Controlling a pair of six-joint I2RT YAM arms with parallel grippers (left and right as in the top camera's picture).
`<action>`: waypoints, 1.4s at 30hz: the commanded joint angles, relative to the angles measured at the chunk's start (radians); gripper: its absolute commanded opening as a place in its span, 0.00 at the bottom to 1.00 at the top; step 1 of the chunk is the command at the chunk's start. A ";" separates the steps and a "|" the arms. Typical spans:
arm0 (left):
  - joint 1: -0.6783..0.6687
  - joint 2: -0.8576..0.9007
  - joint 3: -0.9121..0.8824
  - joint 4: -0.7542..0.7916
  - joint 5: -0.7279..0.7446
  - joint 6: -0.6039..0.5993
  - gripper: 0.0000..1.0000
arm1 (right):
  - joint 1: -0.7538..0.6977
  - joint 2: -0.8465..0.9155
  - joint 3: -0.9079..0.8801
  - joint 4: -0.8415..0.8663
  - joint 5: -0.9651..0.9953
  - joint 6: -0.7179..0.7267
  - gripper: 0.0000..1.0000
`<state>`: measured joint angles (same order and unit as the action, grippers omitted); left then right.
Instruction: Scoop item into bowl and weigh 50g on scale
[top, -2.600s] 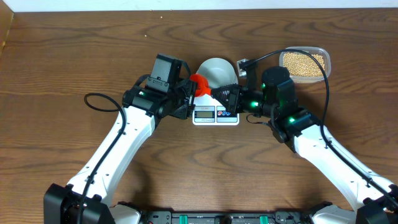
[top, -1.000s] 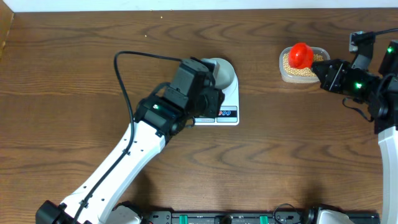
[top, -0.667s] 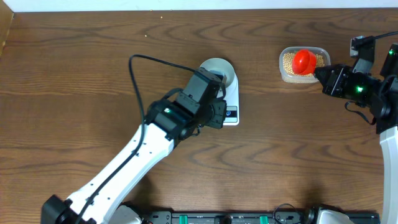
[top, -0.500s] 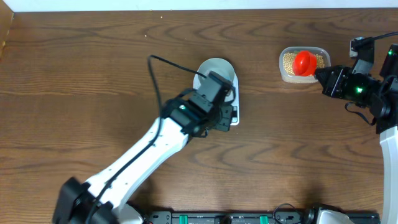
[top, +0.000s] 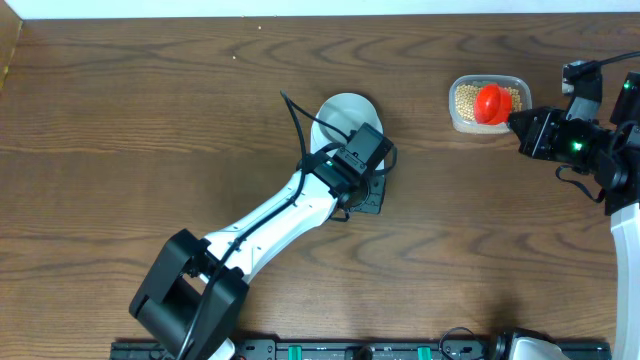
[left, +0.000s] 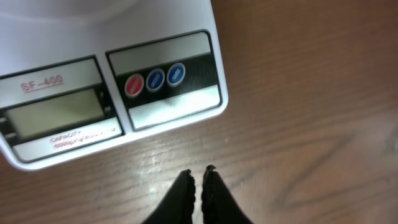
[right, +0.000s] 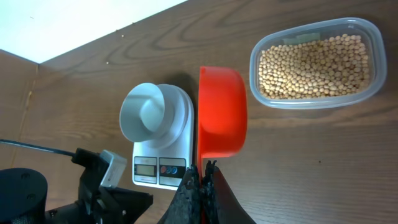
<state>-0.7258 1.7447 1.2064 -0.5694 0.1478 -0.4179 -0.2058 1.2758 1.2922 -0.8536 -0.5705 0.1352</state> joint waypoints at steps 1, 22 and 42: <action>0.000 0.031 -0.010 0.036 -0.111 -0.051 0.08 | -0.004 -0.008 0.018 -0.006 0.020 -0.021 0.01; 0.002 0.142 -0.011 0.156 -0.277 -0.029 0.08 | -0.004 -0.008 0.018 -0.011 0.049 -0.029 0.01; 0.023 0.200 -0.011 0.186 -0.277 -0.029 0.07 | -0.004 -0.008 0.018 -0.011 0.049 -0.036 0.01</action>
<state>-0.7147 1.9266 1.2057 -0.3775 -0.1112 -0.4488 -0.2058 1.2758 1.2922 -0.8635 -0.5224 0.1200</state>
